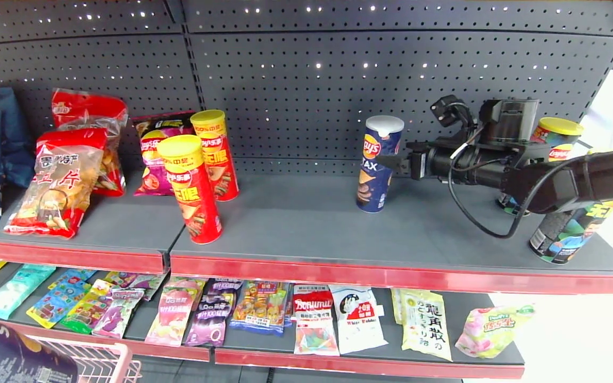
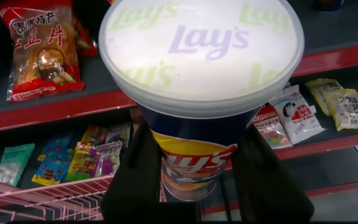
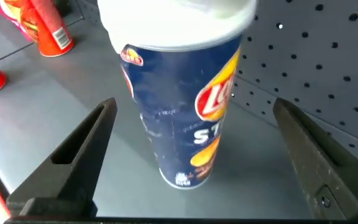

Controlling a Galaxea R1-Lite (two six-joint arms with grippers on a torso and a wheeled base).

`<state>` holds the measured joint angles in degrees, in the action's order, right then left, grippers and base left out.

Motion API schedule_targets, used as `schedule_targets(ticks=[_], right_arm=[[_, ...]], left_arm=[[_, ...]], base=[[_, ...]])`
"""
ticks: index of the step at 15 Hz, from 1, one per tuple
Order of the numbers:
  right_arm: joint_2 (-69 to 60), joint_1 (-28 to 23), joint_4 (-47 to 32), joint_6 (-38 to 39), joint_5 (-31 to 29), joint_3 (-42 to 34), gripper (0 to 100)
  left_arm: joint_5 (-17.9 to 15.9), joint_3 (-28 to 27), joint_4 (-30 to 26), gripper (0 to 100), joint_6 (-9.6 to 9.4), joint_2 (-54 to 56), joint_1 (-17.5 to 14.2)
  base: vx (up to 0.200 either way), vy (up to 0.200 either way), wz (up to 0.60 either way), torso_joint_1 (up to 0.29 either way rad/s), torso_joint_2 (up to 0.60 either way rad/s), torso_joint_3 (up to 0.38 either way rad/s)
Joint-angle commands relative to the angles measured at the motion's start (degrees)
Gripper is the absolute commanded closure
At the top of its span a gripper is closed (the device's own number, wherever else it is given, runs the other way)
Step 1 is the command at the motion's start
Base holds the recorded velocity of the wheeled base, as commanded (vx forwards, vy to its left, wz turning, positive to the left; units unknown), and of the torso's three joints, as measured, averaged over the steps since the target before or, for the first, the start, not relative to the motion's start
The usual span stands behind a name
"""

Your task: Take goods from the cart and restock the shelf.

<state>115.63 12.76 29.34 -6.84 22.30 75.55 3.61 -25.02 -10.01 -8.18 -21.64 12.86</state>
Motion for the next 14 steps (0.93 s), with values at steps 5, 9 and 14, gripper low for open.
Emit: schedule_targets(ticks=[5,9,14], right_arm=[[1.7,2.1,0.0,-0.1,-0.9,1.7,0],[3.6,2.2,0.0,0.0,-3.0,4.5,0],[5.4,2.8,-0.1,0.0,-4.5,7.5,0]], left_arm=[[0.2,0.1,0.0,100,0.01,-0.1,0.0],[0.2,0.1,0.0,100,0.01,-0.1,0.0],[0.2,0.1,0.0,100,0.01,-0.2,0.0]], base=[[0.0,0.0,0.0,0.0,0.0,0.0],[0.0,0.0,0.0,0.0,0.0,0.0],[0.0,0.0,0.0,0.0,0.0,0.0]])
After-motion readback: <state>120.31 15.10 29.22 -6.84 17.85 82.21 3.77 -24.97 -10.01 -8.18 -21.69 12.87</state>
